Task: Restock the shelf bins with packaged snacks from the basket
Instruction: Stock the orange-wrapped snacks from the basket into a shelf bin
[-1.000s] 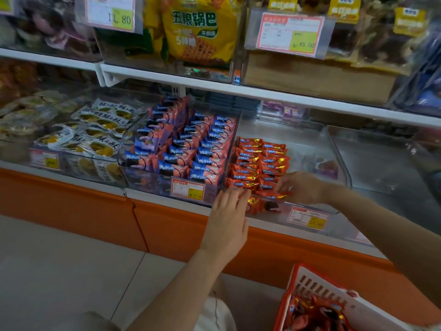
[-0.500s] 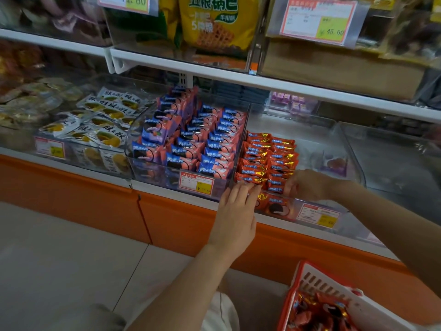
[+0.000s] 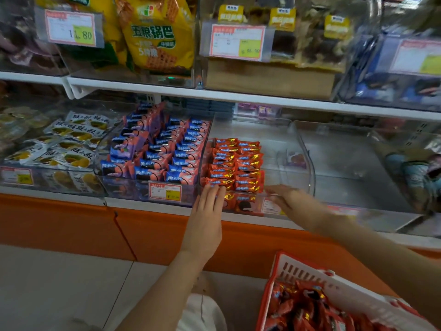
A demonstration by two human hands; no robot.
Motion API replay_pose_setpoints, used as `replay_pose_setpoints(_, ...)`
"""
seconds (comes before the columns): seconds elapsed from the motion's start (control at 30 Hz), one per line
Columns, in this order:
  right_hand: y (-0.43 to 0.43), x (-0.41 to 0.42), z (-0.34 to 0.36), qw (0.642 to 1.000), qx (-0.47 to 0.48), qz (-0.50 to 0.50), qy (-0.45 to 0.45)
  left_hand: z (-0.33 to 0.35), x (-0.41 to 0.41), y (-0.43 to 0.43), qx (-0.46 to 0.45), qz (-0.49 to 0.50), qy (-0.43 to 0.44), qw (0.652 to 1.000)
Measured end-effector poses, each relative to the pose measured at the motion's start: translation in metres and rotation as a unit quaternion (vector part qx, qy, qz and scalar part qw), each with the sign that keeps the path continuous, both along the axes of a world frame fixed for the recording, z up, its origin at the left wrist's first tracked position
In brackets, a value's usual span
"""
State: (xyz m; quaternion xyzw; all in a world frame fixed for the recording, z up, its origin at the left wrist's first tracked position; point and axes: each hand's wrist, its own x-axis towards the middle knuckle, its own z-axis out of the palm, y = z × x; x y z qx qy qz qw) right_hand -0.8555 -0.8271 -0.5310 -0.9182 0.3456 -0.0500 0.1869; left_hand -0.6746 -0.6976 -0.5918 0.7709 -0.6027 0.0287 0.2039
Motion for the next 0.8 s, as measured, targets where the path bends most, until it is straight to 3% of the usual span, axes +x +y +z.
replay_pose_setpoints(0.2,0.021,-0.071,-0.029,0.99,-0.135,0.005,-0.047,0.003,-0.024,0.006,0.015,0.046,-0.002,0.999)
replay_pose_setpoints(0.33,0.026,-0.12,-0.062,0.98,-0.187,-0.029,-0.065,-0.009,-0.051,0.006,0.07,-0.029,-0.148,0.986)
replay_pose_setpoints(0.53,0.057,-0.191,-0.137,0.986,-0.118,-0.117,-0.019,-0.034,-0.131,0.014,0.263,-0.121,-0.116,0.95)
replay_pose_setpoints(0.8,0.096,-0.268,-0.229,0.974,0.049,-0.167,0.145,-0.101,-0.19,0.02,0.322,-0.247,-0.062,0.912)
